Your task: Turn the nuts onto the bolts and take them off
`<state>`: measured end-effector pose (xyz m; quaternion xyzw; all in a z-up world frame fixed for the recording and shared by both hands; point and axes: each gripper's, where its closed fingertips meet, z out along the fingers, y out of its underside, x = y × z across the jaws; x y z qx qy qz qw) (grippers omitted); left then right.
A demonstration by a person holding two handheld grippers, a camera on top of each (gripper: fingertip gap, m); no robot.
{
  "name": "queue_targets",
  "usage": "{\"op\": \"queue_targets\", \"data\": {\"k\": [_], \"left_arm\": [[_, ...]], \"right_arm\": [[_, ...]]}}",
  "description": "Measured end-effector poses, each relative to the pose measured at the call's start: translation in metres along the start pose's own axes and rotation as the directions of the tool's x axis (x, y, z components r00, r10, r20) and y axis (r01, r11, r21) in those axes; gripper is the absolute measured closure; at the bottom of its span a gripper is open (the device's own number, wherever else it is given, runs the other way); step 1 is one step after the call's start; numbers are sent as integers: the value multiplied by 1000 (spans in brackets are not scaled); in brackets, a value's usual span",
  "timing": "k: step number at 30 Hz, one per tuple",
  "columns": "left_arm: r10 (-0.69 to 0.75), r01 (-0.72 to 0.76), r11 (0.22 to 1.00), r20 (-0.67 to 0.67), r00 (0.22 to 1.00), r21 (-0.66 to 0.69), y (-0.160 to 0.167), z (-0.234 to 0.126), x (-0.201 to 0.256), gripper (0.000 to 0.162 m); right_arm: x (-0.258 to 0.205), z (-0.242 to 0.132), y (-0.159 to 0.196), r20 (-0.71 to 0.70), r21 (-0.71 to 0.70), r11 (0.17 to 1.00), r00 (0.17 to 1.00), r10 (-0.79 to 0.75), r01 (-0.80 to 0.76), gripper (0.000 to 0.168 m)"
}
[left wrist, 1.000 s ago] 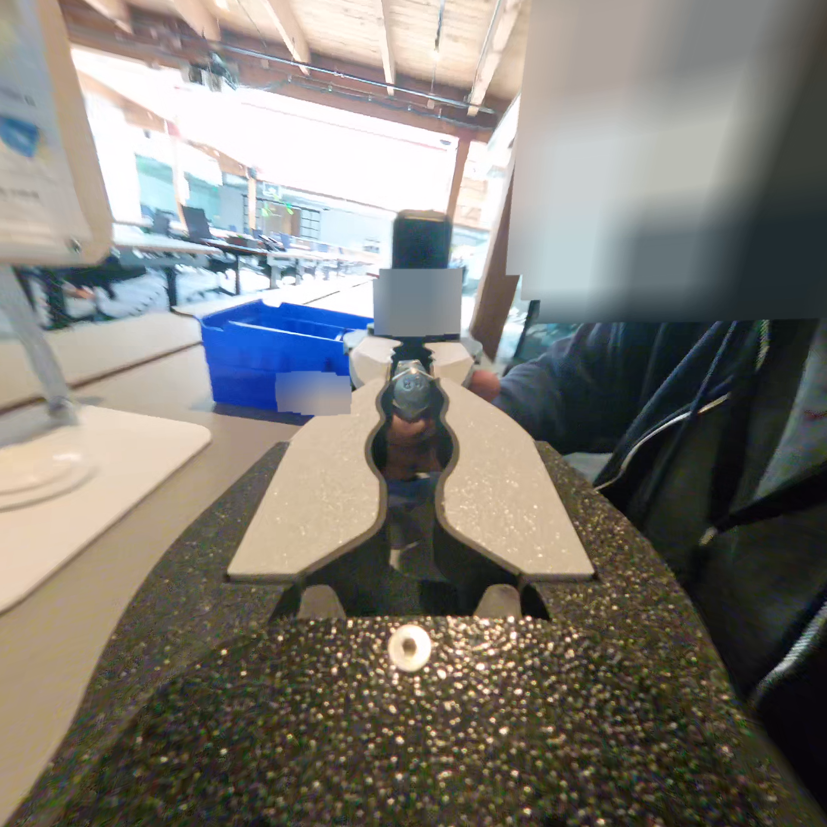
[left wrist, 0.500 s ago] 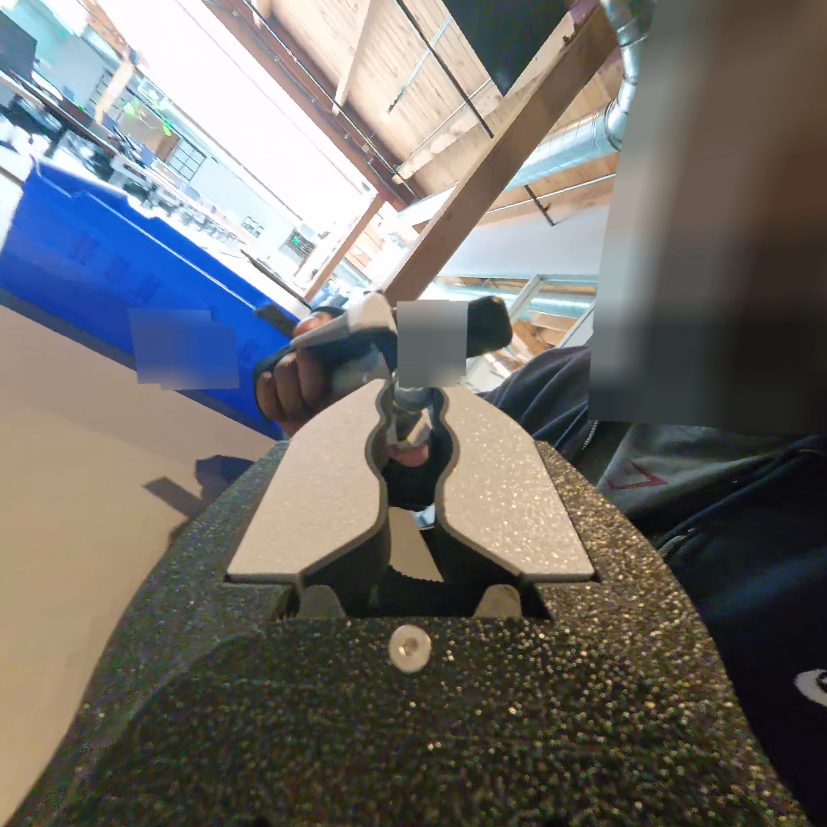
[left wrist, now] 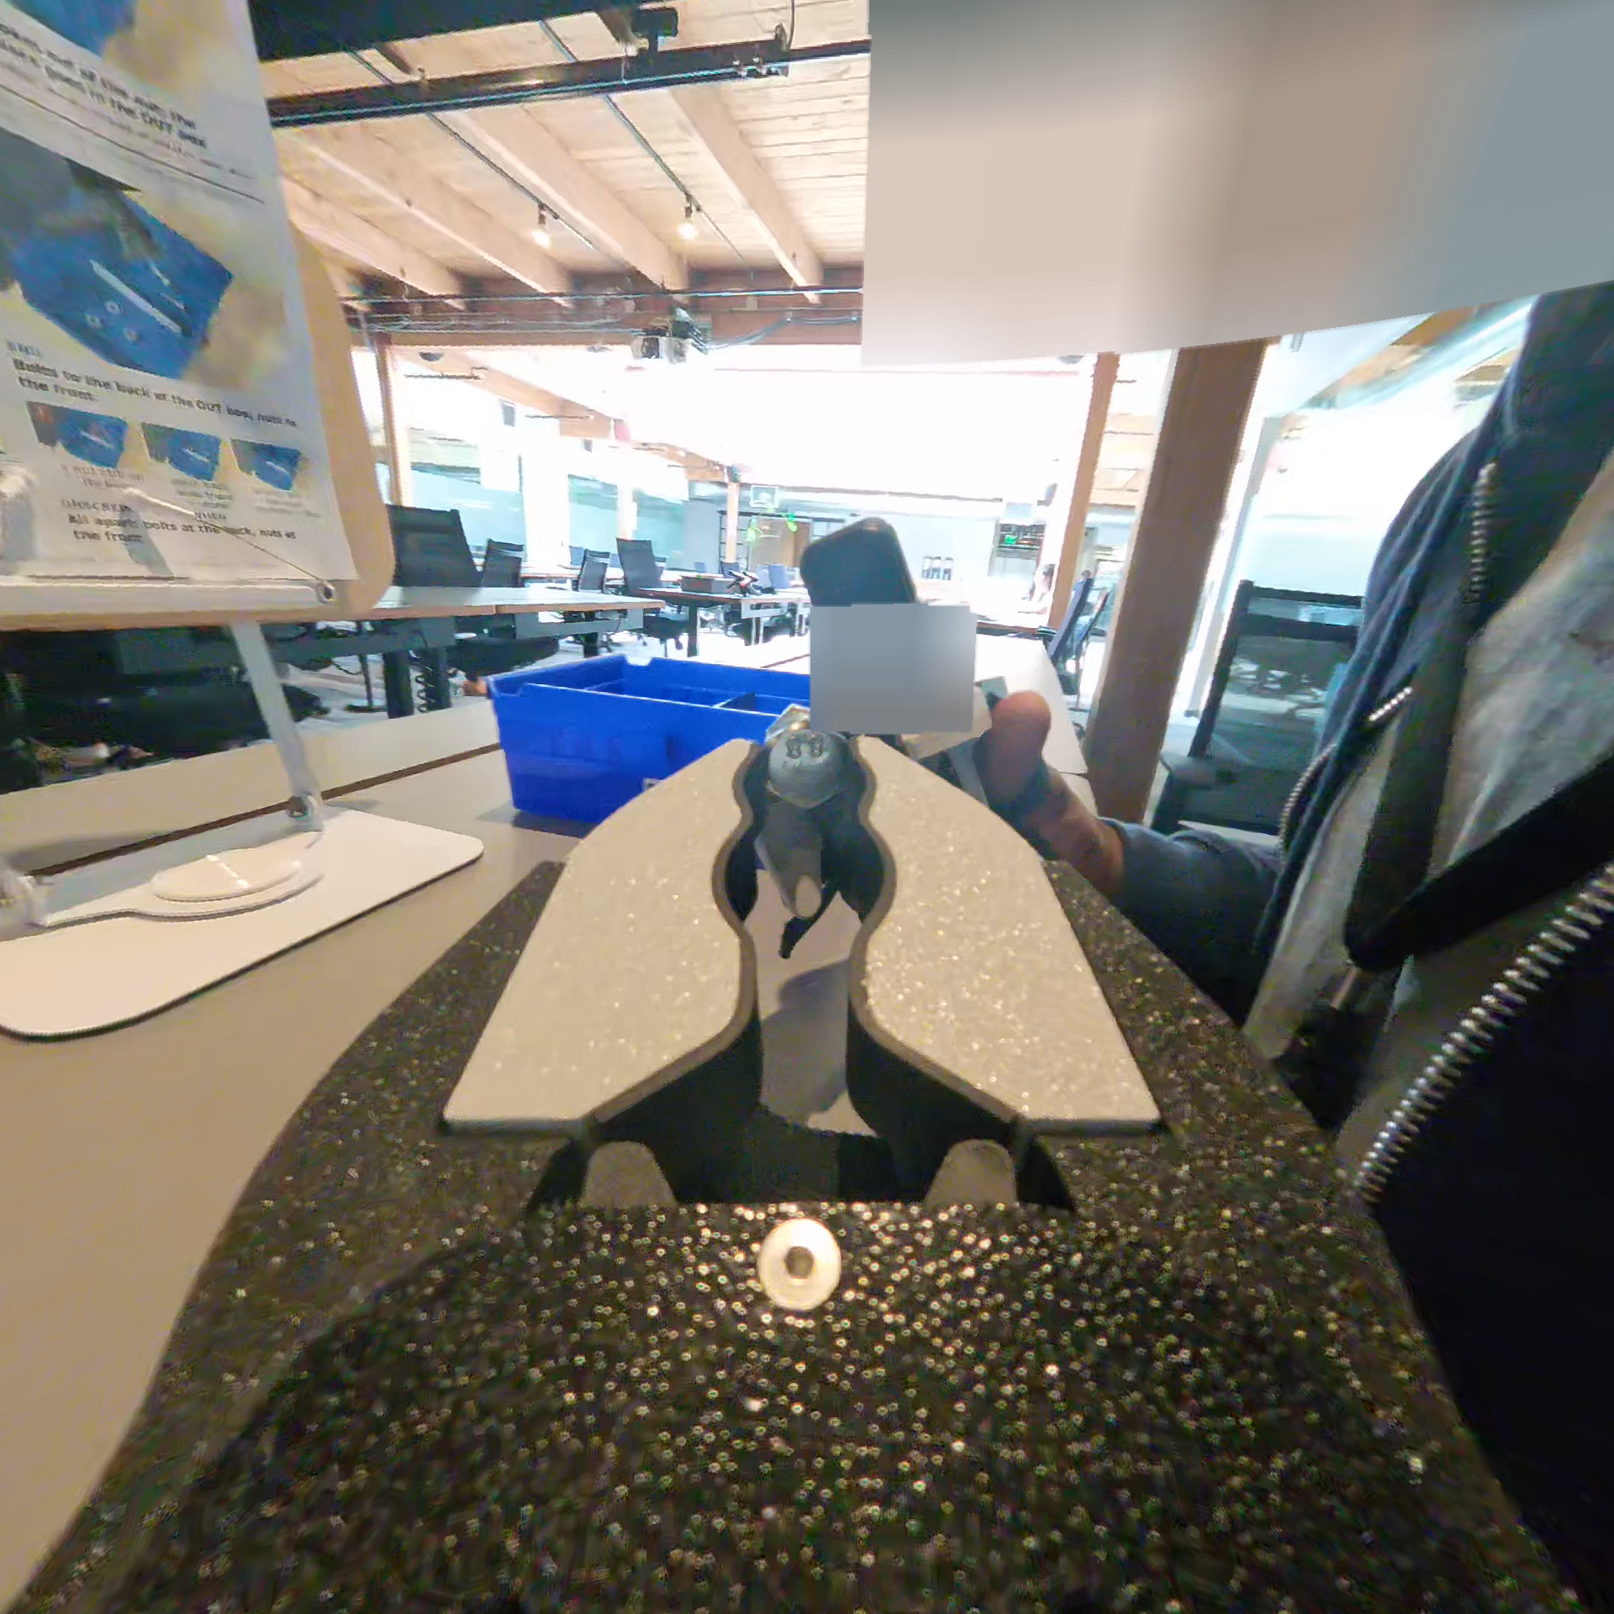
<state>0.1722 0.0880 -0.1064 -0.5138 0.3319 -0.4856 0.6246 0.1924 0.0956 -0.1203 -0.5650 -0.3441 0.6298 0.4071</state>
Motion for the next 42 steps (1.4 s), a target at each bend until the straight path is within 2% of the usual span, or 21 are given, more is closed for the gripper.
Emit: {"op": "queue_targets", "data": {"k": [7, 18, 29, 34, 36, 38, 40, 42], "left_arm": [[0, 0, 1000, -52, 999, 1, -4, -14, 33, 146], [44, -45, 999, -103, 994, -7, -6, -11, 69, 146], [31, -32, 999, -135, 990, -8, -8, -7, 83, 146], [-93, 93, 996, -195, 976, -12, -6, 0, 86, 146], [-220, 219, 975, -237, 946, -31, -3, 3, 85, 145], [-383, 382, 922, -285, 879, -61, 1, 7, 83, 146], [-537, 541, 836, -334, 775, -90, 4, 10, 82, 146], [-633, 646, 756, -371, 680, -106, 8, 13, 81, 146]], "right_arm": [[-35, 8, 11, 29, -30, 999, 999, 26, -26, 117], [-70, 9, 14, 34, -26, 1000, 999, -9, 10, 117], [-88, -1, 13, 87, -35, 998, 995, -58, 61, 149], [-89, -9, 12, 68, -62, 979, 980, -190, 194, 151], [-87, -13, 12, 32, -87, 943, 947, -321, 322, 151], [-84, -17, 12, -10, -130, 870, 877, -481, 476, 151], [-81, -21, 13, -35, -185, 759, 767, -640, 625, 151], [-79, -24, 14, -38, -235, 620, 630, -776, 749, 151]]}}
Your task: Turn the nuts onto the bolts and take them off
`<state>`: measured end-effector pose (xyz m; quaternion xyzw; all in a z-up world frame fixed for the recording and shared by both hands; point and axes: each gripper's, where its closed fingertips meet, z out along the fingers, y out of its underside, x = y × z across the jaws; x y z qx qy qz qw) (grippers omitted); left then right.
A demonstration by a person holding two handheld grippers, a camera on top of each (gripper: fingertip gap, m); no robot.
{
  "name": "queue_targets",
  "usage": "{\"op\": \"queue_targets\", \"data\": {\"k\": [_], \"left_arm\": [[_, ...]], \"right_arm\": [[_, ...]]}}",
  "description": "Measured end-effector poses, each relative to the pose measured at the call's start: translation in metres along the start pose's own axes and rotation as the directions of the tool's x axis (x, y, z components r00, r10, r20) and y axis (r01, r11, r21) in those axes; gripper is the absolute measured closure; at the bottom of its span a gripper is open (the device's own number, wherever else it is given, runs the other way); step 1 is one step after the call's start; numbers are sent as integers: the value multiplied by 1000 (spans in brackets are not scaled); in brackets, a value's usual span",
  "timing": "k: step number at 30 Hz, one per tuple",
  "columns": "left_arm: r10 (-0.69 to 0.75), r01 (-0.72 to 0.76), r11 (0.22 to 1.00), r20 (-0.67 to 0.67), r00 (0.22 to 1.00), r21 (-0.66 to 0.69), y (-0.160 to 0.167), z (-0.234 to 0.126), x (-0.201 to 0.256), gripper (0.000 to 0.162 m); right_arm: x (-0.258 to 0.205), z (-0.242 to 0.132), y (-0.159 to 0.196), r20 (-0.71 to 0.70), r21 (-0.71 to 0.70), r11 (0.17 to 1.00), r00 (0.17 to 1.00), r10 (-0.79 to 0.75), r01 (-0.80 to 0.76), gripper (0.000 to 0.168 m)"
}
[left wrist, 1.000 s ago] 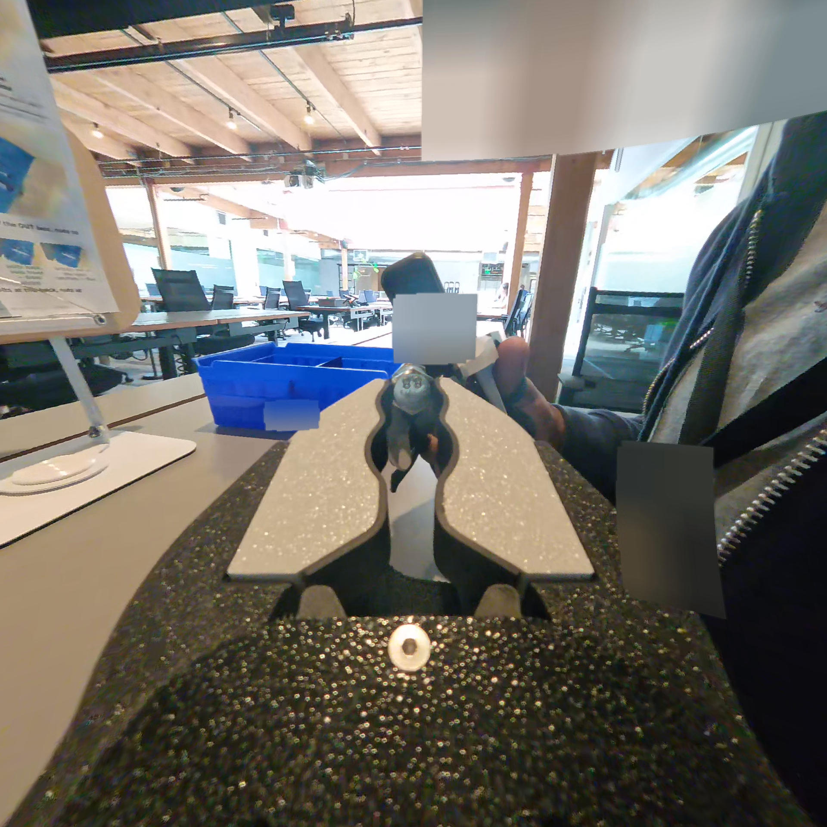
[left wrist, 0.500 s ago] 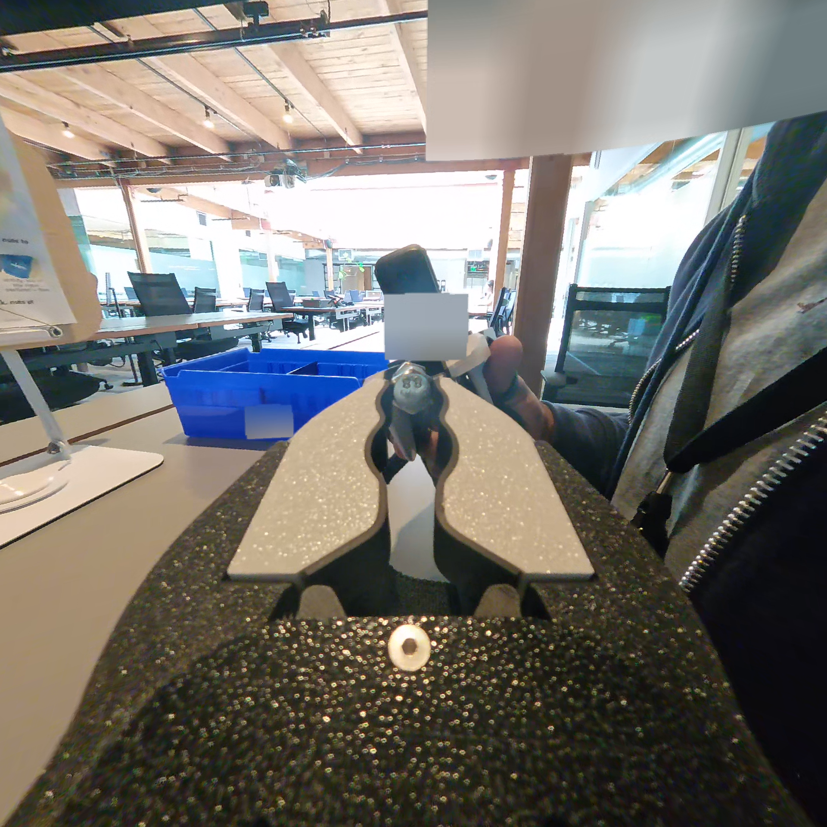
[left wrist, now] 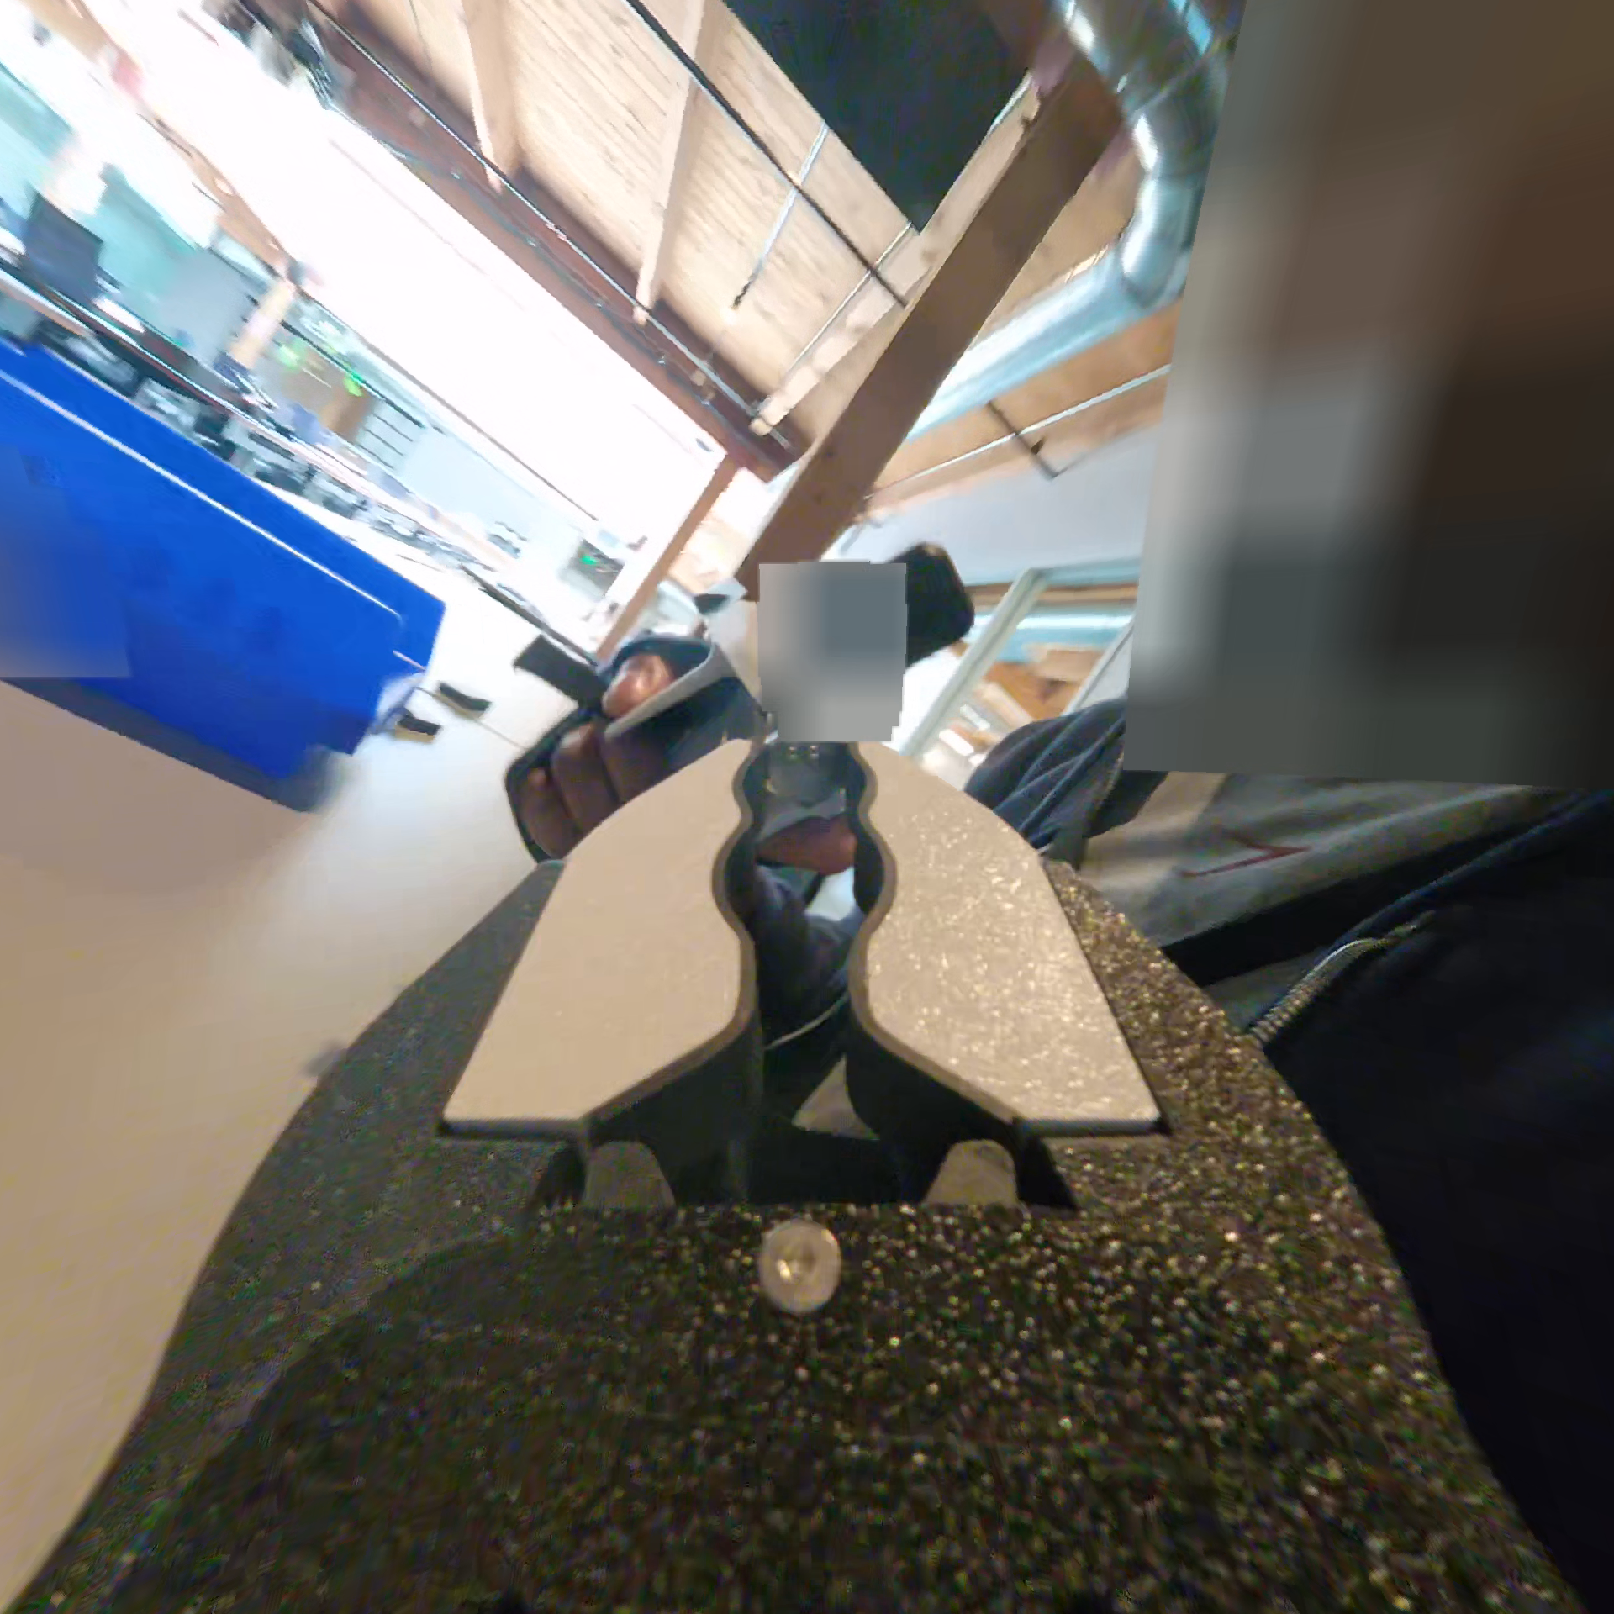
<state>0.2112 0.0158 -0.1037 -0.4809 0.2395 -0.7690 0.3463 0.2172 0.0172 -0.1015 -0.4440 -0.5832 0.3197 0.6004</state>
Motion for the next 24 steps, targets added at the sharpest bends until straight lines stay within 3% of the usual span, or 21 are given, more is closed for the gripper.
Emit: {"op": "queue_targets", "data": {"k": [2, 5, 9, 12, 15, 19, 24], "left_arm": [[-84, 85, 996, -35, 996, 22, 2, 2, -4, 146], [-128, 130, 991, -48, 991, 41, 2, 5, -11, 146], [10, -12, 999, 44, 999, 41, -4, 5, -19, 146], [190, -195, 981, 165, 968, 17, -14, 1, -25, 146], [383, -375, 924, 260, 887, -80, -18, 0, -30, 146], [524, -493, 852, 288, 802, -175, -17, 3, -31, 146], [479, -460, 878, 266, 836, -135, -17, 5, -30, 146]], "right_arm": [[1, -3, 3, -18, -28, 992, 992, -121, 121, 151], [4, -6, 6, -9, -25, 993, 993, -115, 115, 151], [19, -12, 8, 25, 39, 981, 982, 189, -190, 121], [31, -20, 5, 110, 132, 866, 875, 472, -483, 120], [37, -24, 10, 197, 148, 726, 739, 644, -672, 124], [33, -19, 25, 205, 76, 682, 680, 704, -728, 125], [30, -13, 30, 196, 53, 691, 686, 700, -721, 123]]}}
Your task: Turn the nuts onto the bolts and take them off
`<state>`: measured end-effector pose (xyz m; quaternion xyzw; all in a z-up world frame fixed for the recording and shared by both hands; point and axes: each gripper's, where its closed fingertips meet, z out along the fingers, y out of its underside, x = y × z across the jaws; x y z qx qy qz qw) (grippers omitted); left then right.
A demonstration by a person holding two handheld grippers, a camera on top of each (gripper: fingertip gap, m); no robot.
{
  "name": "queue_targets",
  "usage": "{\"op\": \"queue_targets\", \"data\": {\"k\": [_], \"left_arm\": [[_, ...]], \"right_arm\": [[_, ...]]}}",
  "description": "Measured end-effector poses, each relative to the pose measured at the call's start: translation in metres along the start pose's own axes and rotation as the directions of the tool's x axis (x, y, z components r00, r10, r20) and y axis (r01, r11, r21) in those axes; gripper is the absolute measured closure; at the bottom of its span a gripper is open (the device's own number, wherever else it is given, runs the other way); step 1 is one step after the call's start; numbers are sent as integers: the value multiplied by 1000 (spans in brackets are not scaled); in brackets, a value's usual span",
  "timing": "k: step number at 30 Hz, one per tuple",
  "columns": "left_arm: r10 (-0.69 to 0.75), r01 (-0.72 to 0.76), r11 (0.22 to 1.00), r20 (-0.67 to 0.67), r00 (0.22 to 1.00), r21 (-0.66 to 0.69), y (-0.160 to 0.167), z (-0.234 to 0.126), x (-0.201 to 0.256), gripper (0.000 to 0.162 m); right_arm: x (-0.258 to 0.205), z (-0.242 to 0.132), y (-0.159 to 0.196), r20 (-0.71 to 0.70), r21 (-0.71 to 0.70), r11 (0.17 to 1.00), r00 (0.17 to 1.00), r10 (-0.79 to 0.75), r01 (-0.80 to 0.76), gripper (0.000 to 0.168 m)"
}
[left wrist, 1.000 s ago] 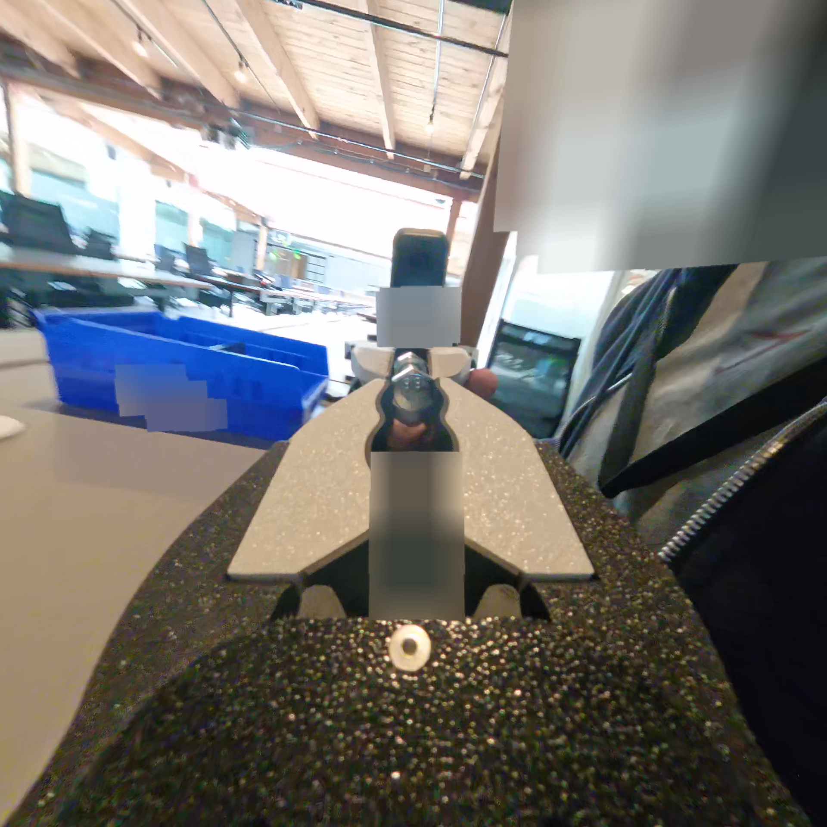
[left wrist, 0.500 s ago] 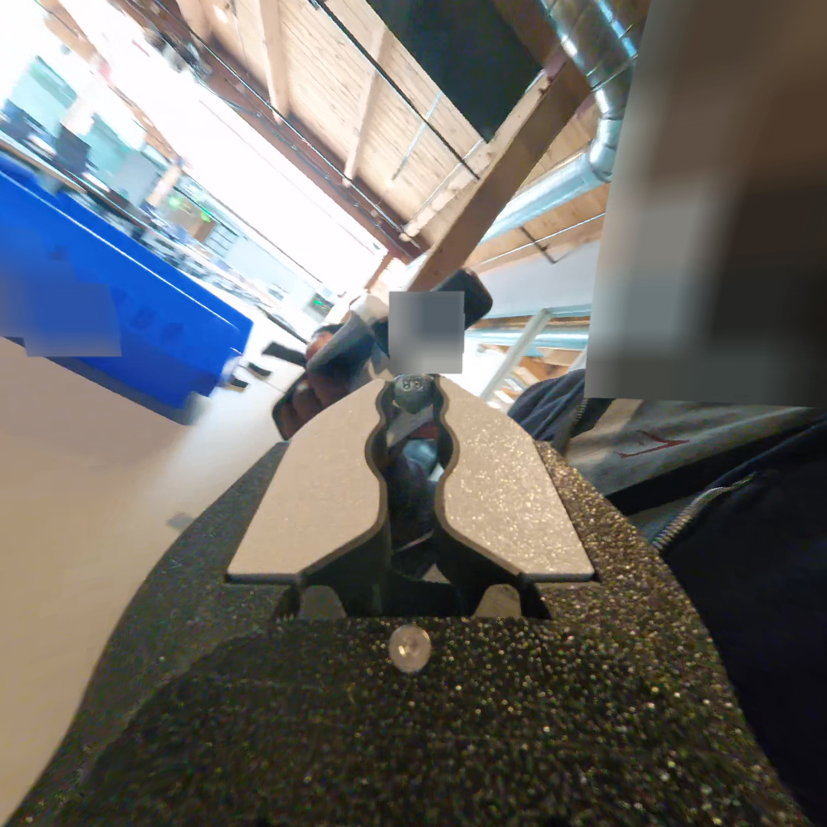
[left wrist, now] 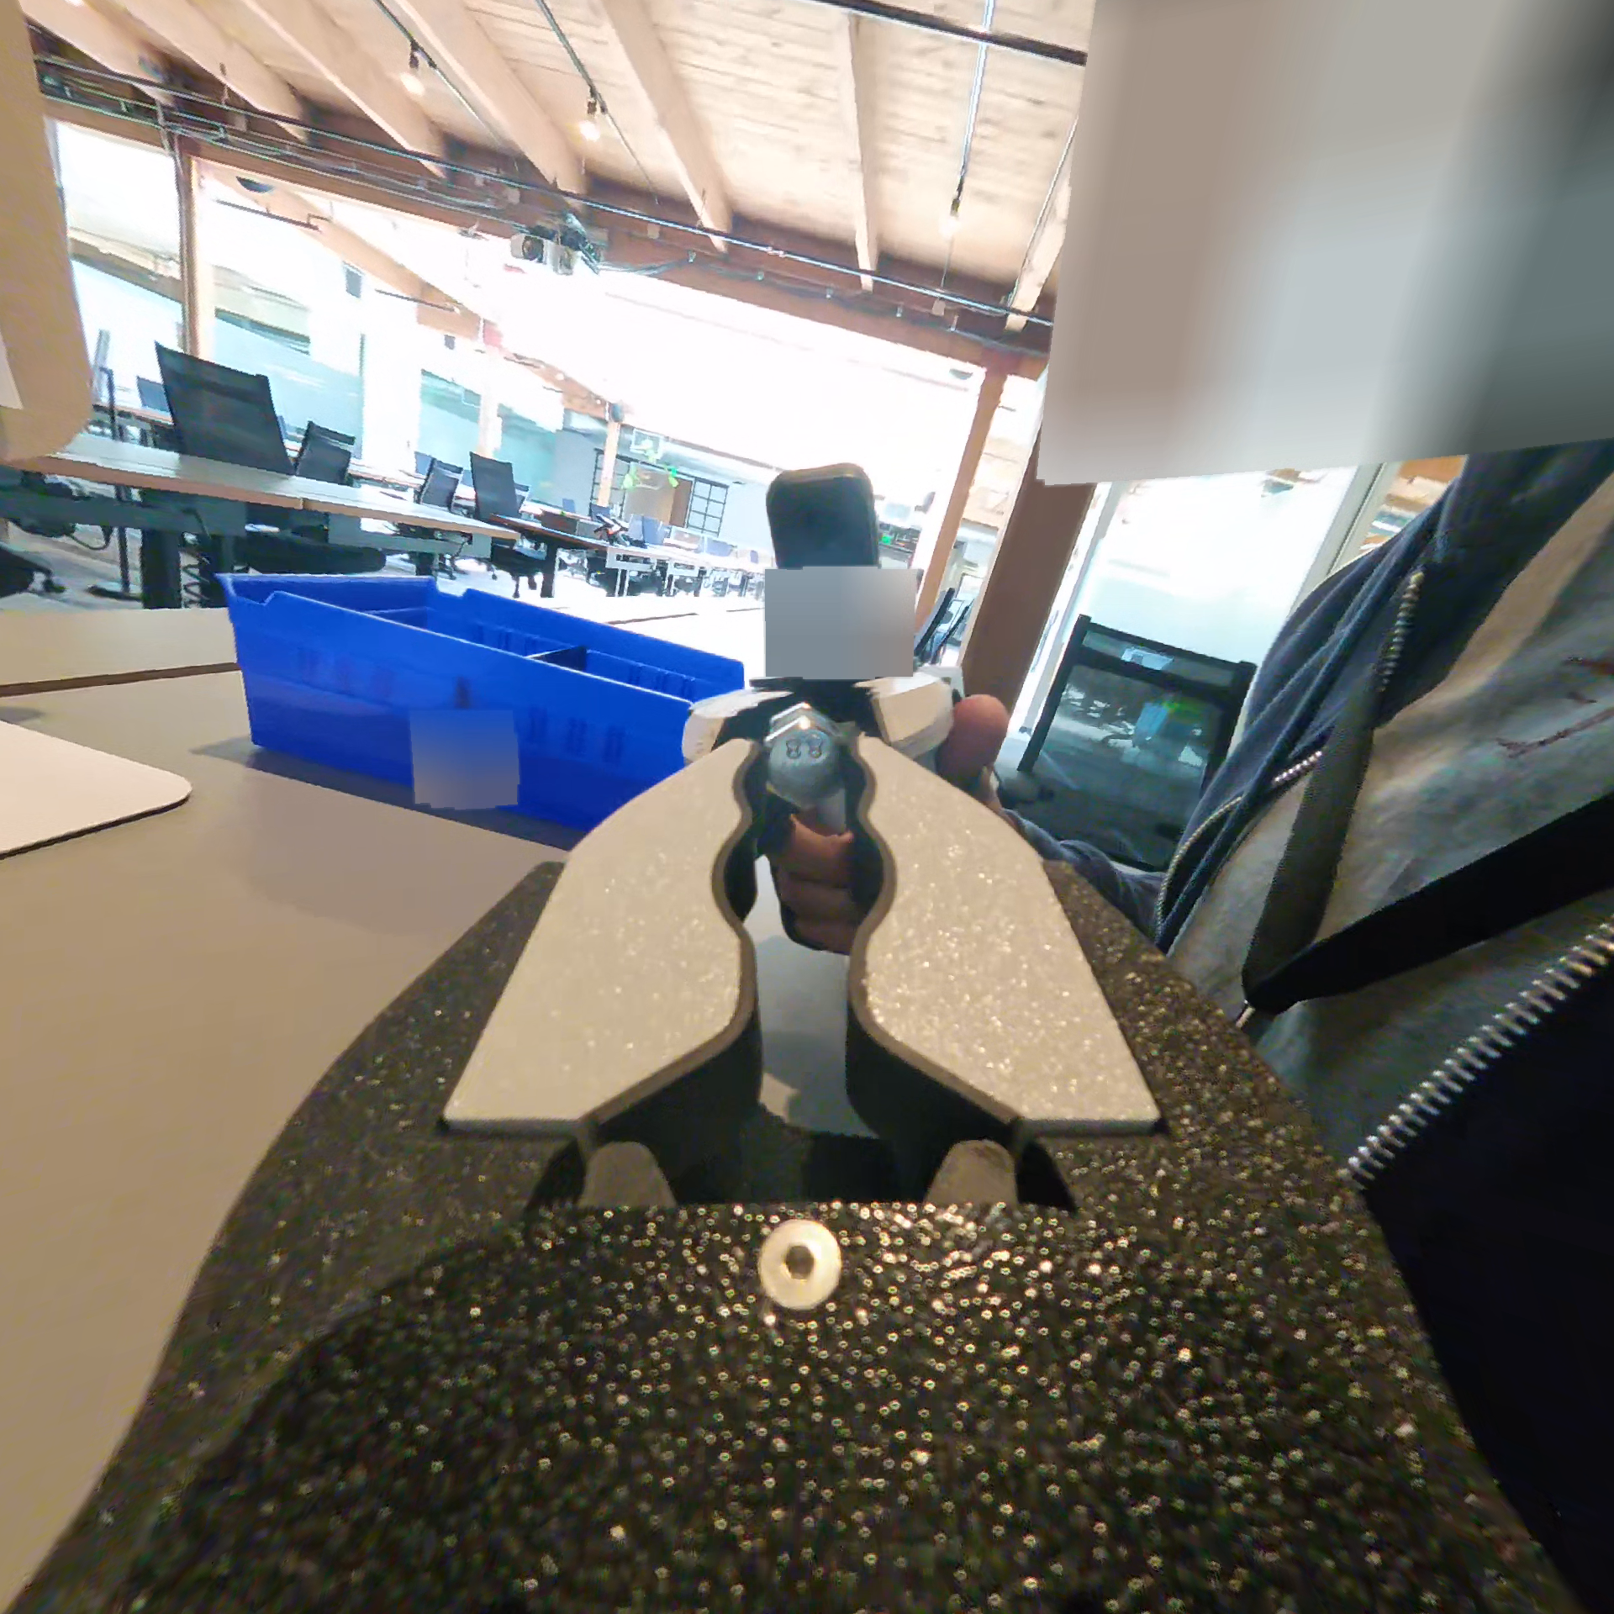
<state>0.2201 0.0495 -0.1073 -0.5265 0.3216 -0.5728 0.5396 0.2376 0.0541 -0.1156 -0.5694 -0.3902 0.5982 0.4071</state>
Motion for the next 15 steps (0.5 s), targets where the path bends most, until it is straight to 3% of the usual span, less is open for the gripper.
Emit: {"op": "queue_targets", "data": {"k": [3, 6, 11, 13, 15], "left_arm": [[-6, 6, 1000, -4, 1000, -6, 3, 0, 1, 146], [-21, 21, 999, -7, 1000, -30, 7, 2, 1, 146], [-218, 217, 976, -79, 973, -19, 8, 4, 3, 146], [-366, 366, 930, -133, 921, -22, 10, 4, 4, 146], [-500, 506, 862, -180, 847, -15, 11, 5, 3, 146]], "right_arm": [[0, 3, 1, 6, 2, 1000, 1000, 5, -5, 126], [-5, 5, 0, 22, 7, 999, 999, -34, 34, 149], [-7, 3, -1, -35, -29, 965, 965, -261, 260, 151], [-8, 2, -1, -77, -80, 897, 895, -440, 435, 151], [-9, 1, 1, -118, -162, 756, 749, -653, 634, 151]]}}
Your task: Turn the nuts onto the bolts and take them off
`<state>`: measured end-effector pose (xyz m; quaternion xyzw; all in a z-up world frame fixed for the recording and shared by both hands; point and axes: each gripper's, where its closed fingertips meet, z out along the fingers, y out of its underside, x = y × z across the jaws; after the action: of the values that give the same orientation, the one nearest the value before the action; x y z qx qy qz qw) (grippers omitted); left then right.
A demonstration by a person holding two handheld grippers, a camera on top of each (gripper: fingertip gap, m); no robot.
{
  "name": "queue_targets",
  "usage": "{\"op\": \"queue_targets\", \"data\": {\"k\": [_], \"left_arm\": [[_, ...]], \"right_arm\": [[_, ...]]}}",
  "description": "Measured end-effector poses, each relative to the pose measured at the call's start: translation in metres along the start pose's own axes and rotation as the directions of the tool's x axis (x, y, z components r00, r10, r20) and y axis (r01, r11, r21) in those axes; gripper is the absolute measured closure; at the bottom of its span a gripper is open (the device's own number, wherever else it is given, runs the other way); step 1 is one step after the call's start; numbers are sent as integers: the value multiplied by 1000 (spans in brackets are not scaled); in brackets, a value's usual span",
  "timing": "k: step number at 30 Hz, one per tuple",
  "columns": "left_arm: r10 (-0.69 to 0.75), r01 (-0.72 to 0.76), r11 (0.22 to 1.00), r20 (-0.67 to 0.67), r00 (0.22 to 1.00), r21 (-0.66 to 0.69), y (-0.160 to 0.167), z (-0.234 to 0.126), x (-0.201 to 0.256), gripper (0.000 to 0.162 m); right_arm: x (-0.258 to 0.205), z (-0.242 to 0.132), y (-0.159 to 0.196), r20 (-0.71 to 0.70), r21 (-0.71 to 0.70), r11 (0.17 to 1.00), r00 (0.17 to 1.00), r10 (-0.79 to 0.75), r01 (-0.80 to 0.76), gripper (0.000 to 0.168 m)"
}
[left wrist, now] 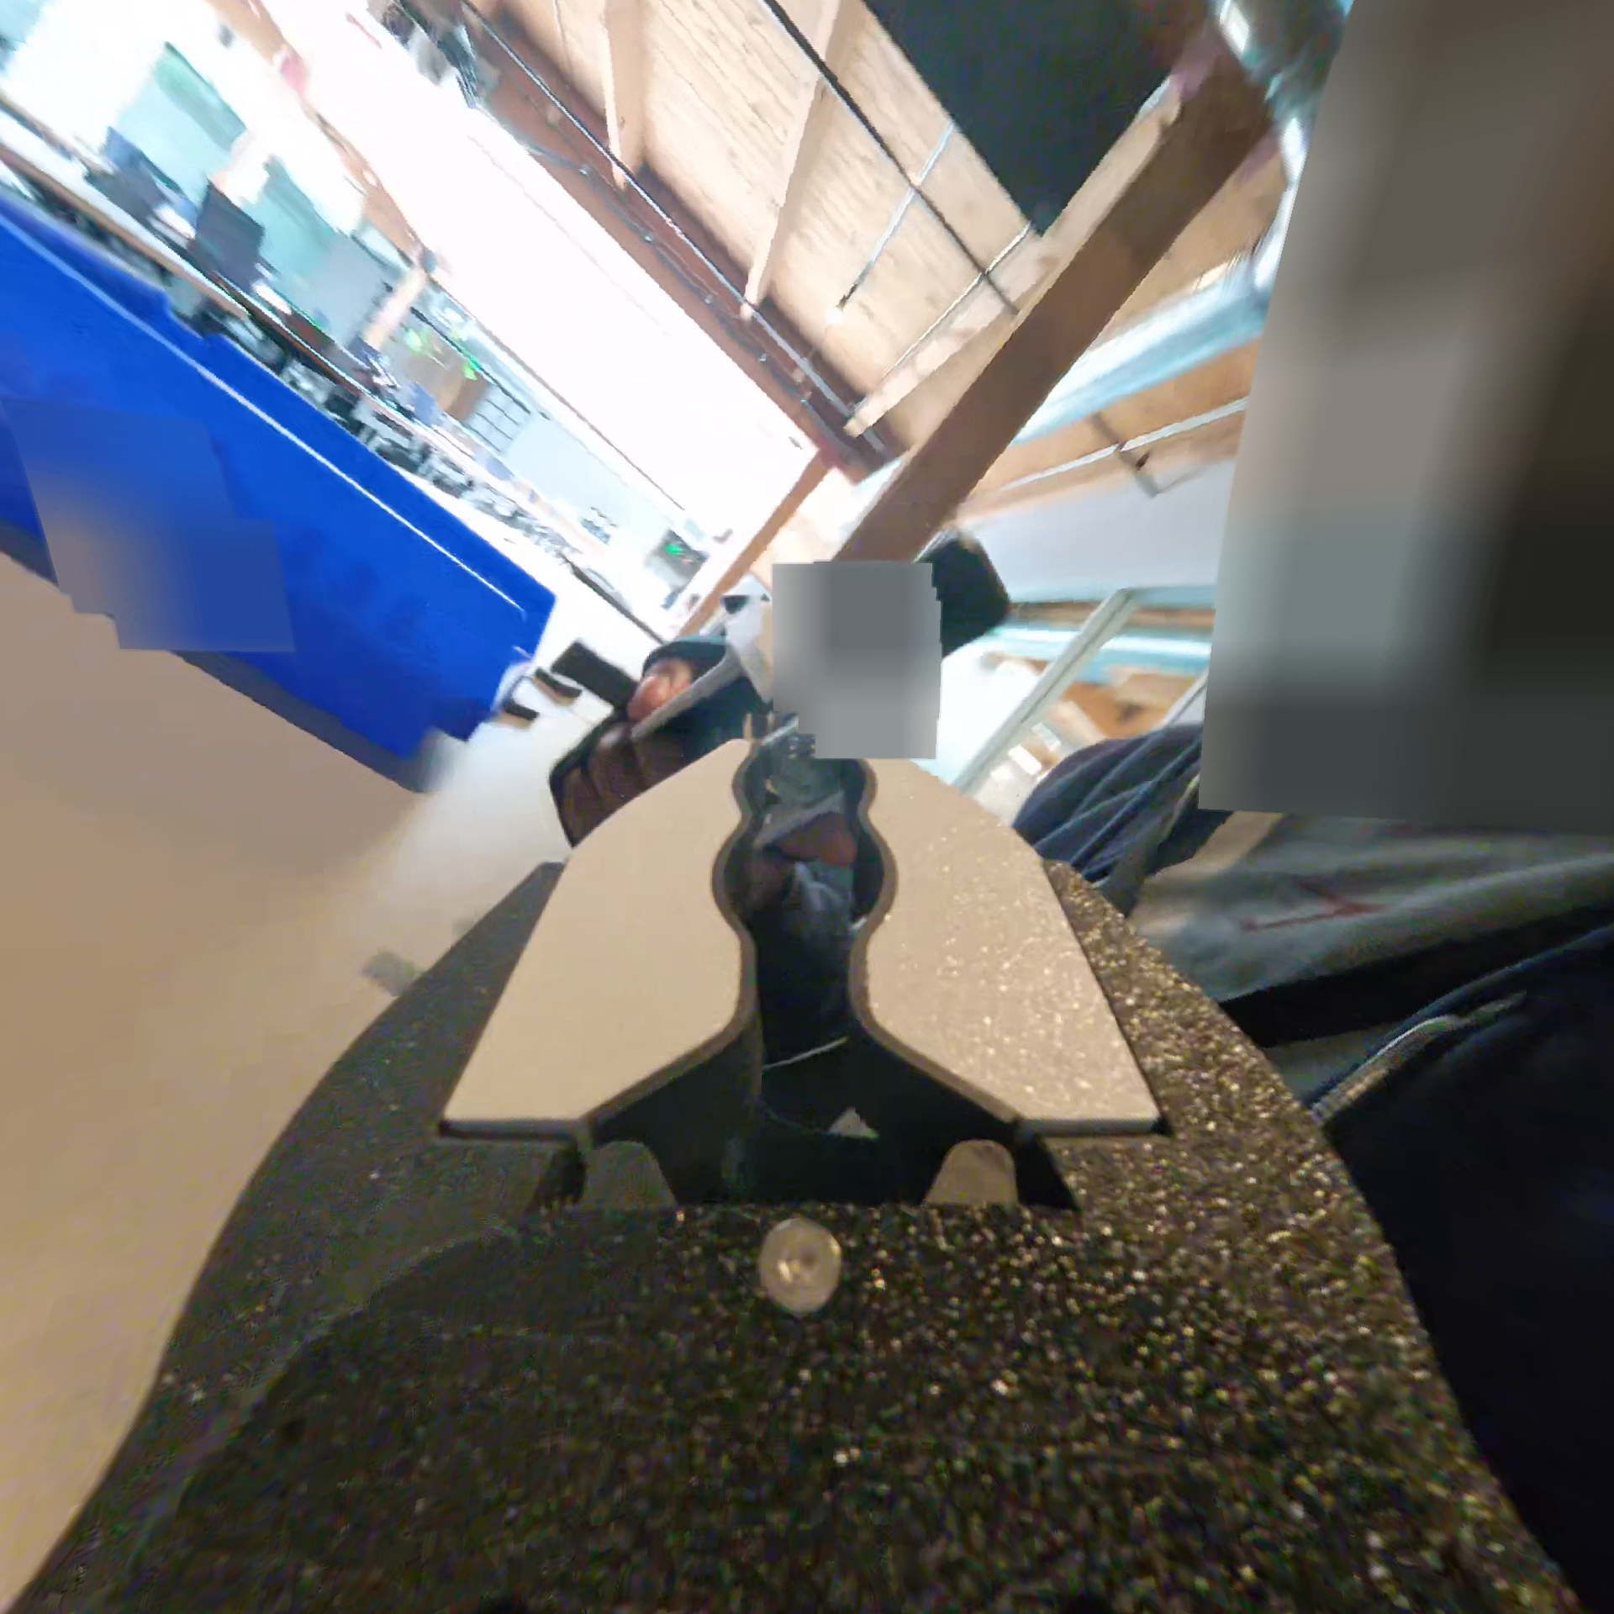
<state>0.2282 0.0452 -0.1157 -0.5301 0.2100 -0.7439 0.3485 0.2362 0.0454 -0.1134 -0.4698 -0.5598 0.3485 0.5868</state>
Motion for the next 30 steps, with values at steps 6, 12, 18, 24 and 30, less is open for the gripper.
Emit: {"op": "queue_targets", "data": {"k": [6, 12, 18, 24, 30], "left_arm": [[-65, 67, 995, -40, 997, 67, -2, -1, 0, 145], [225, -231, 971, 105, 969, 56, -14, -8, 1, 146], [541, -540, 839, 205, 816, -62, -16, -9, 7, 146], [662, -647, 749, 195, 724, -143, -13, -7, 12, 146], [709, -685, 705, 188, 680, -183, -9, -6, 13, 146]], "right_arm": [[3, 0, -4, -42, -13, 997, 996, -83, 82, 135], [16, -6, -10, 107, 135, 864, 874, 474, -485, 116], [3, 5, 4, 223, -10, 663, 645, 731, -748, 123], [-2, 9, 0, 289, -39, 569, 535, 794, -822, 125], [0, 8, -2, 315, -31, 517, 482, 817, -856, 130]]}}
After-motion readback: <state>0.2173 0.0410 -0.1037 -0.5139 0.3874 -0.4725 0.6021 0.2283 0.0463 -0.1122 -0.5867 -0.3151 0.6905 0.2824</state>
